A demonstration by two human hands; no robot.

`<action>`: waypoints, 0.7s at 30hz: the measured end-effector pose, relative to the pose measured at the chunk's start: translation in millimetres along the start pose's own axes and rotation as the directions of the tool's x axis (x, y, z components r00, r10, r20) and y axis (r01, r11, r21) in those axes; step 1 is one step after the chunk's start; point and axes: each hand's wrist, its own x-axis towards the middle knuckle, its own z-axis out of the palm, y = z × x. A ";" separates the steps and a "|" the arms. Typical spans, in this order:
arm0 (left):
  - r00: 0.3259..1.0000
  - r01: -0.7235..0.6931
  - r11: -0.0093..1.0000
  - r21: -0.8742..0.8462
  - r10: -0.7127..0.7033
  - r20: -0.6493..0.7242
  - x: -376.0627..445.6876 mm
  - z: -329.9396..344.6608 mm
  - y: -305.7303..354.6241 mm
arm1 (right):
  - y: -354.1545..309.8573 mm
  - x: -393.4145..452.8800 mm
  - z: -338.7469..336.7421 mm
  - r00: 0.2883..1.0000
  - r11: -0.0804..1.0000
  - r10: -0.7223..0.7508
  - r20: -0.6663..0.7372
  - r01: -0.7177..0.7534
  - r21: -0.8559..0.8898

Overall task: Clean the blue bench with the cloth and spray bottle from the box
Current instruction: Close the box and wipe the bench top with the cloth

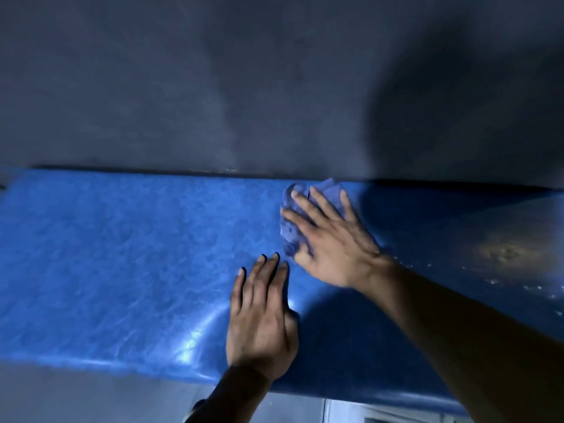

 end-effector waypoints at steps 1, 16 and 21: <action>1.000 -0.003 1.000 -0.009 0.003 -0.014 -0.3 0.2 -0.5 | 1.0 7.9 -2.2 0.998 0.998 0.055 0.008 -0.056 0.025; 1.000 -0.007 1.000 -0.018 0.006 -0.022 -5.2 -10.4 8.9 | 4.8 -163.6 11.5 0.955 0.962 0.252 -0.154 -0.230 0.149; 0.996 0.086 0.994 -0.074 -0.087 -0.020 -7.5 -11.7 24.9 | 27.5 -225.2 9.7 0.983 0.981 0.149 -0.104 -0.134 0.137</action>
